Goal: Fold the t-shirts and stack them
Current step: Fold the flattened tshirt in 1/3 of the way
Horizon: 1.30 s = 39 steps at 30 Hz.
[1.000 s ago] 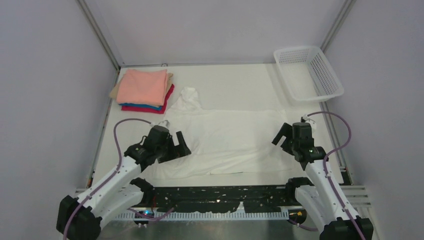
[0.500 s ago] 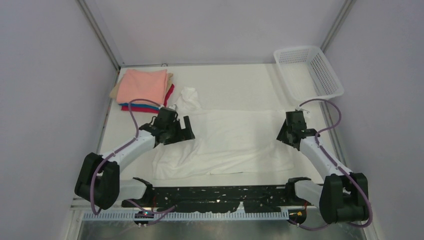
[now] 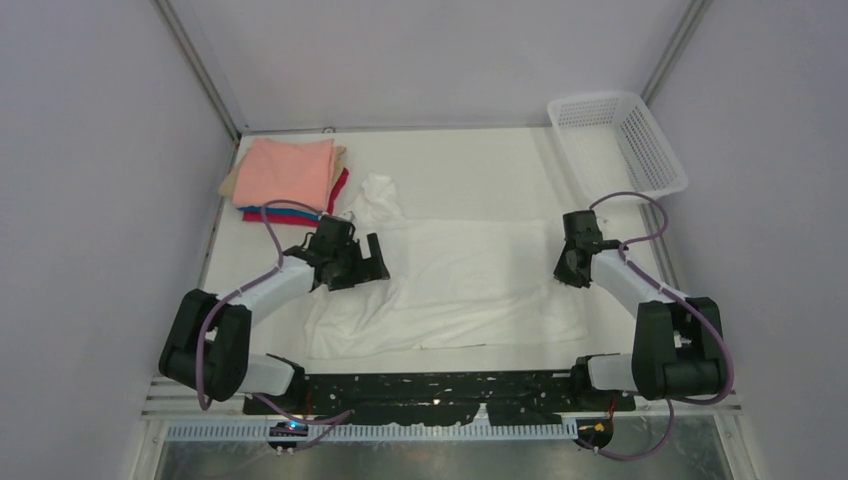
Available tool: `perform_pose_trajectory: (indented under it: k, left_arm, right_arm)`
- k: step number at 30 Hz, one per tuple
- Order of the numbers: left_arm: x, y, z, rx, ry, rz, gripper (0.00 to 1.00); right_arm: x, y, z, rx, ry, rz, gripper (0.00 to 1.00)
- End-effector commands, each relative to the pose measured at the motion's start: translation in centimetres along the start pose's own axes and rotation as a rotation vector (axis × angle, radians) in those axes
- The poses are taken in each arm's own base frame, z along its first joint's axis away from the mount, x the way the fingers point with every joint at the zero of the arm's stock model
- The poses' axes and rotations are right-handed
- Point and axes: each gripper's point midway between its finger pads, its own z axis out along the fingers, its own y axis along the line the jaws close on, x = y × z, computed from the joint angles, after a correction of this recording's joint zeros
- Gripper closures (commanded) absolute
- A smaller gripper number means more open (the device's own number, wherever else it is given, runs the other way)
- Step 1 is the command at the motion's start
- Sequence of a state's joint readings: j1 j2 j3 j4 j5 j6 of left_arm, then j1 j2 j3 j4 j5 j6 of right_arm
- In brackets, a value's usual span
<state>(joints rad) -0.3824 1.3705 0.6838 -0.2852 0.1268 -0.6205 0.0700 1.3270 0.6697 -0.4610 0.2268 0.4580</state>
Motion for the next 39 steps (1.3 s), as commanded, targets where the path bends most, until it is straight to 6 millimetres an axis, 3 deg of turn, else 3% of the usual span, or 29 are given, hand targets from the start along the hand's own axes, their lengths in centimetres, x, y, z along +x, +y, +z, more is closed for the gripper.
perform_pose_trajectory:
  k: [1, 5, 14, 18, 22, 28, 34, 36, 38, 39]
  left_arm:
    - [-0.9, -0.7, 0.3, 0.042, -0.027, 0.007, 0.0]
    - [-0.9, -0.5, 0.4, 0.034, -0.025, 0.006, 0.0]
    - [-0.7, -0.4, 0.4, 0.04, -0.027, 0.003, 0.0]
    - [-0.7, -0.3, 0.6, 0.037, -0.027, 0.004, 0.0]
    - [-0.7, -0.4, 0.5, 0.038, -0.024, 0.007, 0.0]
    - [-1.0, 0.2, 0.3, 0.006, -0.045, 0.011, 0.0]
    - [-1.7, -0.1, -0.4, 0.008, -0.076, 0.018, 0.0]
    - [-2.3, -0.7, -1.0, 0.029, -0.096, 0.02, 0.0]
    - [-3.4, -1.6, -1.9, 0.053, -0.132, 0.027, 0.0]
    - [-4.1, -2.1, -2.5, 0.066, -0.156, 0.036, 0.0]
  right_arm:
    - [-0.8, -0.1, -0.7, 0.016, -0.022, 0.038, 0.88]
    - [-0.9, -0.9, -1.5, 0.044, -0.034, 0.043, 0.95]
    - [-0.3, -4.1, -6.2, 0.112, -0.092, 0.107, 0.95]
    - [0.2, -5.0, -7.3, 0.142, -0.077, 0.104, 0.94]
    - [0.1, -5.3, -5.9, 0.19, -0.045, 0.081, 0.95]
    - [-3.0, -4.1, -2.2, 0.238, -0.056, 0.078, 0.95]
    - [-4.1, -3.3, 0.0, 0.261, -0.036, 0.068, 0.86]
    - [-4.2, -3.0, -0.1, 0.245, -0.037, 0.071, 0.75]
    - [-5.0, -2.9, -1.3, 0.22, -0.077, 0.085, 0.55]
    - [-5.3, -2.8, -1.8, 0.213, -0.09, 0.086, 0.51]
